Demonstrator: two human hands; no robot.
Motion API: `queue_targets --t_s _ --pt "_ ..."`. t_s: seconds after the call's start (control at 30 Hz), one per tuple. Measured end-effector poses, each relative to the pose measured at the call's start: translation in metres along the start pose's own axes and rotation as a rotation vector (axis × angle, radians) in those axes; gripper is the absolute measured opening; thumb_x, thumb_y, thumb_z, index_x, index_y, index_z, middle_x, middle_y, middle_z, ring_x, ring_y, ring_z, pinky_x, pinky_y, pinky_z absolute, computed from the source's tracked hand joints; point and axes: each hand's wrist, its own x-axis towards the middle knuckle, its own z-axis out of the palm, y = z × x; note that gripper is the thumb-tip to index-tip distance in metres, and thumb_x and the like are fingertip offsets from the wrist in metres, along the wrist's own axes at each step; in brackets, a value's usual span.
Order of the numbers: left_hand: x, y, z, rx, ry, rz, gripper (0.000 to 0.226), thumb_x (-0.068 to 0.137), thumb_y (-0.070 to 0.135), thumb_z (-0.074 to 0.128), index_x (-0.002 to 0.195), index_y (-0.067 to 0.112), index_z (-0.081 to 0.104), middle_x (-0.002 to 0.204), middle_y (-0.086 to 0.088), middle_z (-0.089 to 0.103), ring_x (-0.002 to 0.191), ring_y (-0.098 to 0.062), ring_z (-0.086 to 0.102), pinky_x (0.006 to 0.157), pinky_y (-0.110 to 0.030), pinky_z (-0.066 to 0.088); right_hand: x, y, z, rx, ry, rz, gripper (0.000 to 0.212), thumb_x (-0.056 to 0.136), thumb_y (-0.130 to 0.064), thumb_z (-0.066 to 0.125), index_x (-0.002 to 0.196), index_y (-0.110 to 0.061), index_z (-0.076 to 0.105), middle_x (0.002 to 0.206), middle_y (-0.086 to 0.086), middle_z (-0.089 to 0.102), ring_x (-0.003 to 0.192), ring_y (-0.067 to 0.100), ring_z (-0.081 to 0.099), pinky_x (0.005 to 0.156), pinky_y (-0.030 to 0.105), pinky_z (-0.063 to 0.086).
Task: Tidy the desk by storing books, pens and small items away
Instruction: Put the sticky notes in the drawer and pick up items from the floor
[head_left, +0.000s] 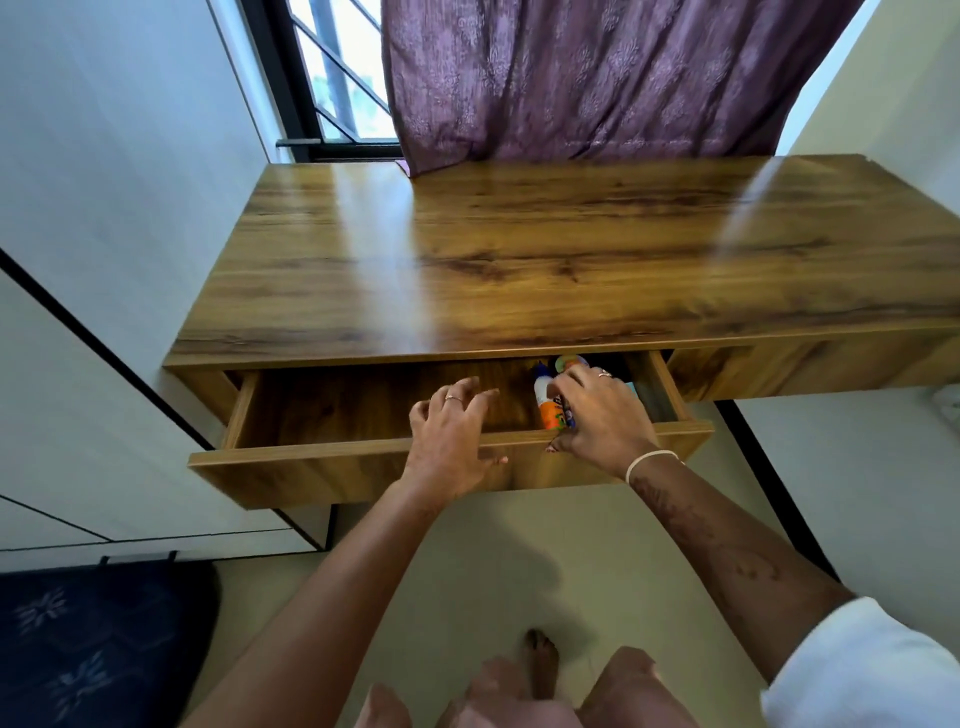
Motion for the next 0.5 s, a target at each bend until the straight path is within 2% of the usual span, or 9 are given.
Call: queue_targets --t_s 0.1,0.23,0.37,0.43,0.5 --pt "0.024 -0.002 0.003 0.158 -0.014 0.01 0.096 0.085 0.043 0.068 0.155 0.022 0.006 0.163 -0.006 -0.005 0.15 -0.025 -0.007 0.119 -0.049 0.01 0.019 0.003 0.005 -0.052 0.031 0.016 0.088 0.066 -0.045 0.083 0.14 -0.024 0.039 0.139 0.001 0.043 0.129 0.022 0.042 0.104 0.036 0.041" --pt "0.056 -0.004 0.009 0.279 -0.032 0.017 0.094 0.091 0.038 0.061 0.154 0.015 -0.006 0.162 -0.006 -0.014 0.149 -0.025 -0.013 0.12 -0.051 0.005 0.046 0.008 0.012 -0.139 0.034 0.007 0.099 0.075 -0.042 0.077 0.152 -0.017 0.02 0.154 0.004 0.03 0.143 0.023 0.026 0.117 0.036 0.027" --pt "0.083 -0.011 0.013 0.34 -0.03 0.021 0.076 0.099 0.027 0.049 0.155 0.014 -0.001 0.163 -0.007 -0.009 0.149 -0.026 -0.01 0.12 -0.049 0.005 0.073 0.013 0.016 -0.161 -0.012 -0.025 0.09 0.084 -0.035 0.07 0.152 -0.011 0.017 0.159 0.006 0.021 0.147 0.023 0.018 0.12 0.037 0.021" --pt "0.094 -0.013 0.013 0.336 -0.028 0.013 0.069 0.099 0.024 0.047 0.155 0.016 0.006 0.163 -0.007 0.0 0.15 -0.03 -0.003 0.121 -0.048 0.01 0.087 0.014 0.02 -0.141 -0.048 -0.029 0.083 0.088 -0.03 0.067 0.152 -0.011 0.018 0.159 0.006 0.021 0.147 0.022 0.018 0.119 0.036 0.023" --pt "0.1 -0.014 0.012 0.335 -0.001 0.003 0.064 0.098 0.017 0.046 0.154 0.019 0.015 0.162 -0.006 0.012 0.149 -0.035 0.008 0.12 -0.047 0.018 0.097 0.014 0.024 -0.119 -0.056 -0.038 0.073 0.09 -0.024 0.063 0.15 -0.01 0.025 0.156 0.007 0.027 0.144 0.023 0.025 0.116 0.035 0.029"
